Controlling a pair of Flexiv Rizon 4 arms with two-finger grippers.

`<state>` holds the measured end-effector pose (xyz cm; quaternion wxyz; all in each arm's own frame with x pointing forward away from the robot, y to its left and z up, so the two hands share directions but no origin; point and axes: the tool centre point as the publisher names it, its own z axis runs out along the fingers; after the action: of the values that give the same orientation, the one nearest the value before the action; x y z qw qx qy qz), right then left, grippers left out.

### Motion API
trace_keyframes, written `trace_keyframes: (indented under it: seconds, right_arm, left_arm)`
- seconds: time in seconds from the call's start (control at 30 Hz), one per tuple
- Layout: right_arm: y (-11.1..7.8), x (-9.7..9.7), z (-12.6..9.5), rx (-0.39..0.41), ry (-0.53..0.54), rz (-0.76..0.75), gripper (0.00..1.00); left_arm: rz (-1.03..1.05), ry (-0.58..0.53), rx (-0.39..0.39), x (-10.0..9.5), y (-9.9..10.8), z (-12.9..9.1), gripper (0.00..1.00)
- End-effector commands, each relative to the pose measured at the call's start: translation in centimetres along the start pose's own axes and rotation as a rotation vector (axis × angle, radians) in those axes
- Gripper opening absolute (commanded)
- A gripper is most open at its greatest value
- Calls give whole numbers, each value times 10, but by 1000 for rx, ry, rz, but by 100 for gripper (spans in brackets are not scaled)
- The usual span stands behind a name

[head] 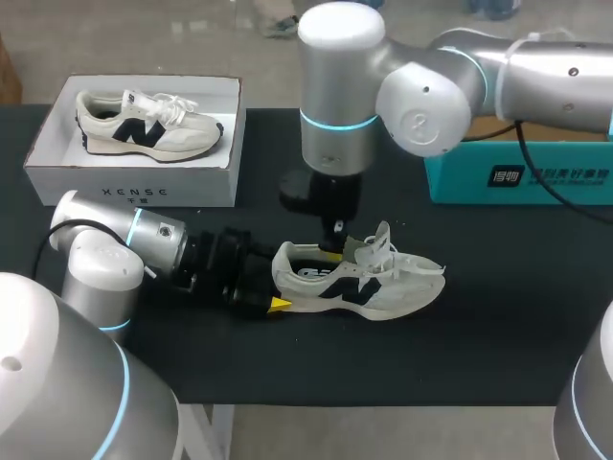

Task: Take the shoe out of the shoebox, open the shoe tongue, remove and reinsert the insole, then place the shoe into the shoebox

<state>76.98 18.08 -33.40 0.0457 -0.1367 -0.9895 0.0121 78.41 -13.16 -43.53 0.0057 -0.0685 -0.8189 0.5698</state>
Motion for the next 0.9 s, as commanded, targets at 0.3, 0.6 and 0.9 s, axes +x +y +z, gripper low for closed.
trace_keyframes:
  seconds: [0.3, 0.6, 0.9]
  right_arm:
    - [-14, -26, 18, 49, -24, 28, 0]
    - [-15, -38, 23, 48, -40, 30, 0]
    - [-6, -33, 35, 55, -43, 32, 0]
  left_arm:
    - [1, -2, -1, 2, 3, 4, 0]
    - [1, -2, -1, 2, 3, 4, 0]
    - [1, -2, -1, 2, 3, 4, 0]
